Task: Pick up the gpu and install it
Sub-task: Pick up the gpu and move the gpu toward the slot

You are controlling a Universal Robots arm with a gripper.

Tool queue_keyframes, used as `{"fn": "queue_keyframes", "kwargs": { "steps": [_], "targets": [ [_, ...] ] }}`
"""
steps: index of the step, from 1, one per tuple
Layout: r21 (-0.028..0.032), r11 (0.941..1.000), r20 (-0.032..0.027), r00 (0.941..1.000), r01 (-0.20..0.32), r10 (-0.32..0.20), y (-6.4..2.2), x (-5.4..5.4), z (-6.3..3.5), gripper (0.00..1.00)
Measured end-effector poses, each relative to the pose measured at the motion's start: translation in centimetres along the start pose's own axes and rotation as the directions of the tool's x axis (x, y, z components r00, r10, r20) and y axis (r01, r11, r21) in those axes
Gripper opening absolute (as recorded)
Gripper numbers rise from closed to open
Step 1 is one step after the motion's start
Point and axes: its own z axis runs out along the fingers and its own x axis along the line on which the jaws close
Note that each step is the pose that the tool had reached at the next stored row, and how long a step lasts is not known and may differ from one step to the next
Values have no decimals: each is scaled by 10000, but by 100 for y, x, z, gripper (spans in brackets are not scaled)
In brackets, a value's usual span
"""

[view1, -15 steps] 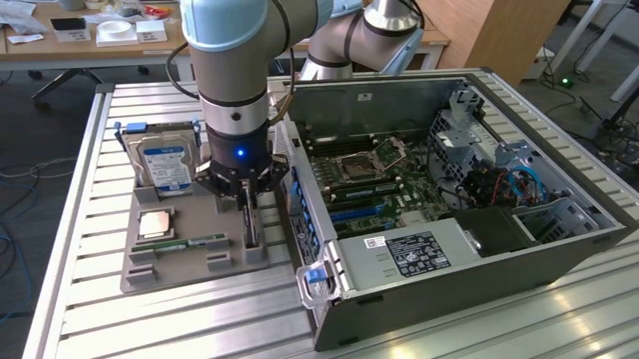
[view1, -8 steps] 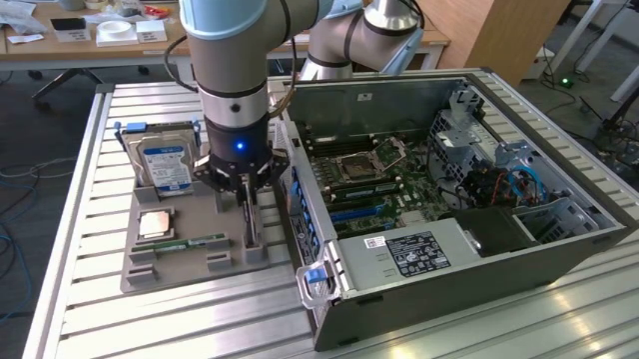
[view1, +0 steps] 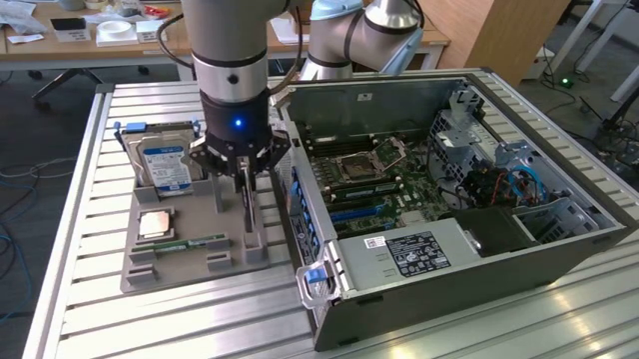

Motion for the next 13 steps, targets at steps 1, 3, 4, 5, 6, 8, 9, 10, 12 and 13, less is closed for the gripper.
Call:
{"fn": "queue_keyframes", "kwargs": {
  "steps": [1, 3, 4, 5, 6, 8, 9, 10, 12, 13],
  "targets": [
    [0, 10000, 0, 10000, 0, 0, 2, -1, -45, 27],
    [0, 10000, 1, 10000, 0, 0, 6, -3, -139, 27],
    [1, 10000, 0, 10000, 0, 0, 8, -4, -184, 27],
    [1, 10000, -1, 10000, 0, 0, 10, -5, -229, 27],
    [0, 10000, 0, 10000, 0, 0, 12, -6, -274, 27],
    [0, 10000, 0, 10000, 0, 0, 16, -9, -363, 27],
    [0, 10000, 0, 10000, 0, 0, 18, -10, -408, 27],
    [0, 10000, 0, 10000, 0, 0, 20, -11, -457, 27],
    [0, 10000, 1, 10000, 0, 0, 24, -13, -545, 27],
    [0, 10000, 0, 10000, 0, 0, 26, -14, -590, 27]
  ]
}}
